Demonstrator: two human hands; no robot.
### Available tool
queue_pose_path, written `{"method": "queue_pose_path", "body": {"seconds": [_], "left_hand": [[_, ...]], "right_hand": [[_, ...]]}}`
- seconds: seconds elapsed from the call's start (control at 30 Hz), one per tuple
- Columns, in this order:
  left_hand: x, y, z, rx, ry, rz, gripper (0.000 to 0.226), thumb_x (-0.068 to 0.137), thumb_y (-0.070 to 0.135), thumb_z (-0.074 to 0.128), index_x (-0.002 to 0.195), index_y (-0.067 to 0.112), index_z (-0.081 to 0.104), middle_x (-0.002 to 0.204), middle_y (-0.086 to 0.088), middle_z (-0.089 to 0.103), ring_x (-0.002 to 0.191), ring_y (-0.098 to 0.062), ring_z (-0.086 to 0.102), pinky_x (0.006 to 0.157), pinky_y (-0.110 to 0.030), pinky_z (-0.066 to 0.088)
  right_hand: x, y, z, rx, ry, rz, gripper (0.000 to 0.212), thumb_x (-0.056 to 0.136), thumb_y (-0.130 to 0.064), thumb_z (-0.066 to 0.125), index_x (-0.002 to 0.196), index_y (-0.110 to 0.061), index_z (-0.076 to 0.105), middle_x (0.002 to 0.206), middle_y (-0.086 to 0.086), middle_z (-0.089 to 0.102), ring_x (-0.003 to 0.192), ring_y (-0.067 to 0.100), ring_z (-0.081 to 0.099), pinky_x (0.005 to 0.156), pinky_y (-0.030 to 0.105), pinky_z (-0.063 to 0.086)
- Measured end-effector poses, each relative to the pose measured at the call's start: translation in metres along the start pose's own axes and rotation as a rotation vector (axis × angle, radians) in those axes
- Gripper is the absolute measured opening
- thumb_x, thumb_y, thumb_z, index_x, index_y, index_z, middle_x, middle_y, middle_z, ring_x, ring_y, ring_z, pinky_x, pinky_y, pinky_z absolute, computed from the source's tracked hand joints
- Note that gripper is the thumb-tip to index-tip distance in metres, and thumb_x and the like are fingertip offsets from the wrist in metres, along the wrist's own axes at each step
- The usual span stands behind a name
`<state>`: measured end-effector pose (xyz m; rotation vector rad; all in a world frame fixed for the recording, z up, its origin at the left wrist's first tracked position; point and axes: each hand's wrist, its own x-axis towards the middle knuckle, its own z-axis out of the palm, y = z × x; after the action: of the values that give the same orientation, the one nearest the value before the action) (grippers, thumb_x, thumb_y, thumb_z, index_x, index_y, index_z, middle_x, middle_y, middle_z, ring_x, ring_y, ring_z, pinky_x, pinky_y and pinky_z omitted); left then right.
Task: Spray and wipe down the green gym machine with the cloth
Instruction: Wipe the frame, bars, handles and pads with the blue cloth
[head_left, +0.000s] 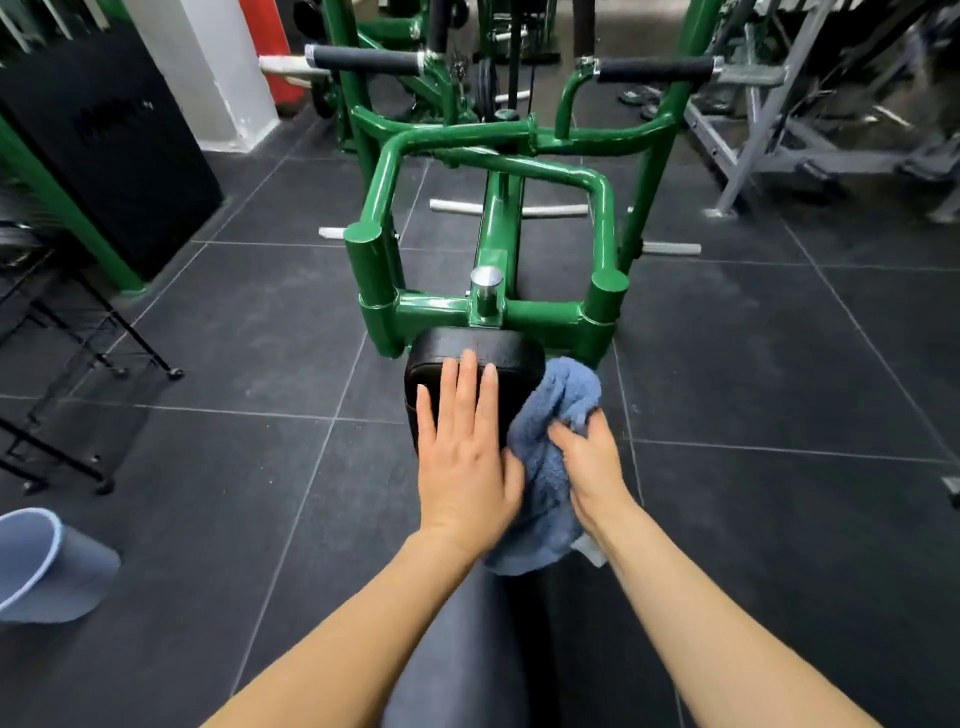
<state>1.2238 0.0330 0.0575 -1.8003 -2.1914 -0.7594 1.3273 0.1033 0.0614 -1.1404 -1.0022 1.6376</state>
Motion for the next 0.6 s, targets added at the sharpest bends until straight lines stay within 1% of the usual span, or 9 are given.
{"method": "queue_pose_path", "body": {"seconds": [0.07,0.1,0.17,0.23,0.3,0.37,0.47,0.53,0.6], "left_hand": [[-0.026,0.012,0.007,-0.151,0.011,-0.044,0.070,0.078,0.025,0.051,0.144,0.006,0.035,0.153,-0.013,0.031,0.144,-0.027,0.025,0.117,-0.049,0.017],[-0.037,0.016,0.013,-0.271,-0.007,-0.121,0.063,0.081,0.026,0.055,0.140,0.010,0.041,0.147,-0.007,0.039,0.138,-0.021,0.034,0.115,-0.045,0.026],[-0.049,0.024,0.021,-0.550,-0.098,-0.410,0.045,0.084,0.035,0.062,0.126,0.021,0.052,0.125,0.007,0.052,0.116,-0.010,0.051,0.099,-0.036,0.045],[-0.045,0.028,0.033,-0.728,-0.199,-0.628,0.025,0.085,0.044,0.060,0.104,0.028,0.059,0.101,0.011,0.062,0.094,-0.008,0.060,0.082,-0.035,0.052],[-0.035,0.031,0.046,-0.833,-0.352,-0.764,0.016,0.092,0.039,0.053,0.097,0.025,0.060,0.095,0.005,0.067,0.091,-0.014,0.062,0.079,-0.034,0.050],[-0.024,0.032,0.058,-0.837,-0.471,-0.812,0.019,0.097,0.031,0.048,0.102,0.017,0.059,0.102,-0.003,0.067,0.094,-0.020,0.061,0.076,-0.031,0.046],[-0.020,0.027,0.079,-0.848,-0.513,-0.885,0.013,0.095,0.022,0.046,0.097,0.014,0.057,0.097,-0.006,0.065,0.085,-0.021,0.057,0.071,-0.029,0.042],[-0.027,0.020,0.093,-0.870,-0.531,-0.975,0.012,0.094,0.016,0.047,0.089,0.015,0.057,0.092,-0.004,0.064,0.085,-0.019,0.057,0.072,-0.028,0.043],[-0.036,0.013,0.102,-0.906,-0.491,-1.028,0.016,0.094,0.013,0.047,0.082,0.019,0.056,0.088,-0.001,0.064,0.086,-0.017,0.057,0.075,-0.026,0.044]], "right_hand": [[-0.005,0.004,-0.002,-0.059,0.033,0.010,0.033,0.092,0.008,0.050,0.096,-0.024,0.055,0.104,0.006,0.065,0.087,0.015,0.064,0.070,0.020,0.054],[-0.004,0.003,-0.001,-0.083,0.048,-0.007,0.031,0.091,0.007,0.051,0.098,-0.023,0.055,0.100,0.004,0.065,0.088,0.017,0.064,0.070,0.020,0.054],[0.000,-0.005,0.003,-0.065,0.070,-0.036,0.028,0.090,0.004,0.052,0.098,-0.022,0.056,0.092,0.000,0.065,0.086,0.017,0.064,0.071,0.025,0.053],[0.002,-0.007,0.007,0.006,0.069,-0.026,0.025,0.089,0.002,0.053,0.094,-0.023,0.056,0.087,-0.001,0.064,0.080,0.014,0.063,0.070,0.027,0.052],[0.005,-0.001,0.009,0.000,0.060,-0.024,0.018,0.083,-0.004,0.056,0.094,-0.020,0.056,0.085,-0.001,0.062,0.080,0.013,0.061,0.069,0.028,0.050],[0.009,0.006,0.009,-0.022,0.073,-0.023,0.019,0.079,-0.008,0.054,0.095,-0.017,0.055,0.085,-0.001,0.060,0.080,0.013,0.058,0.070,0.029,0.048],[0.019,0.024,0.006,-0.016,0.122,0.010,0.022,0.090,0.001,0.045,0.102,-0.015,0.054,0.092,0.003,0.059,0.087,0.018,0.058,0.080,0.037,0.049],[0.022,0.041,0.003,-0.044,0.143,0.071,0.025,0.093,0.000,0.043,0.107,-0.017,0.053,0.100,0.005,0.060,0.094,0.020,0.059,0.086,0.038,0.049],[0.025,0.058,0.000,-0.048,0.150,0.111,0.025,0.094,-0.001,0.042,0.101,-0.022,0.054,0.104,0.007,0.061,0.099,0.023,0.059,0.090,0.040,0.050]]}}
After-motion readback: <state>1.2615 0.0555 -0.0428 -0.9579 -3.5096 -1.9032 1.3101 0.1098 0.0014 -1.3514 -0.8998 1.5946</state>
